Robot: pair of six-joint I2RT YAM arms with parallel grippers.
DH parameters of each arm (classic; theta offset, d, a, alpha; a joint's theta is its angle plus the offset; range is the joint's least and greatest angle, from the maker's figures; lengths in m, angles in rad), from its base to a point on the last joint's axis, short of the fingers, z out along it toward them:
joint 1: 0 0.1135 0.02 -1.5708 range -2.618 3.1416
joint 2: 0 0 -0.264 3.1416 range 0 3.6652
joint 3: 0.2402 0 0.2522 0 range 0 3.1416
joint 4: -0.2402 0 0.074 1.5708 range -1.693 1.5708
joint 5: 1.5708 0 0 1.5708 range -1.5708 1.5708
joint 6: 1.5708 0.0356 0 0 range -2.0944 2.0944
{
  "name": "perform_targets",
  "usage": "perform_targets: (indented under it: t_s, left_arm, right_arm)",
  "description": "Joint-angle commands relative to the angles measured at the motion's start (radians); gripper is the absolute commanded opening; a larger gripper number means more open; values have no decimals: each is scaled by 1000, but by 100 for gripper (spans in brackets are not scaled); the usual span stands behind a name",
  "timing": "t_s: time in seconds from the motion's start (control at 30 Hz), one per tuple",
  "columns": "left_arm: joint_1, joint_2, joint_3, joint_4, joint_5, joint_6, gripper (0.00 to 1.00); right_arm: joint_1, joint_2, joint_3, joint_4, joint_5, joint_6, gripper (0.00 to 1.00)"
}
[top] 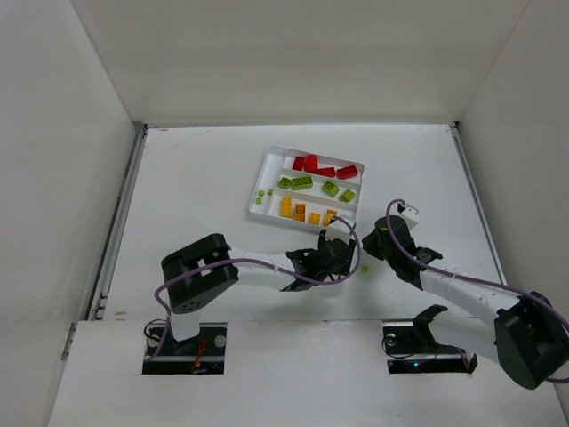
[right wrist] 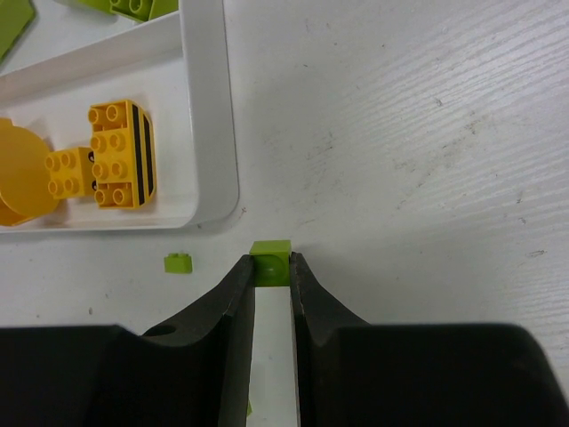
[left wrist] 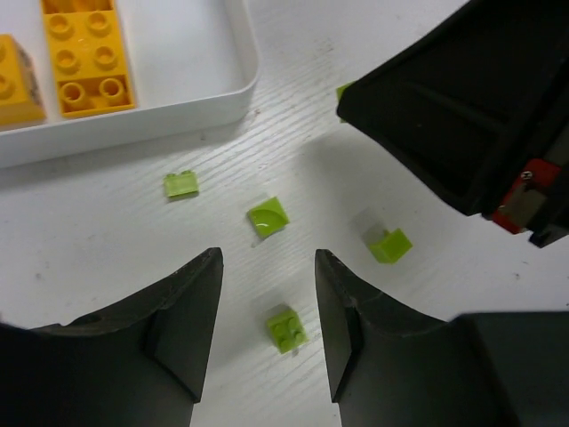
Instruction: Sort the legos into containers by color
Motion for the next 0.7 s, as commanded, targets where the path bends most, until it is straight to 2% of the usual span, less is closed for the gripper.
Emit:
perform_targets:
  t_s: [0.0,0.43,0.6,0.67]
  left_arm:
    - [-4,35,52,23,-3,-5,43]
    - [30,163,145,34,9,6,39]
    - [32,188,158,41,9,7,18]
    - [26,165,136,43,9,9,15]
  right_arm:
    - [-12,-19,9,51,0,-9,20]
    - [-21,-26,-12,74,-18,-2,20]
    - [-23,-32,-17,78,-21,-2,20]
    - [-26,-34,-17,79,-23,-2,20]
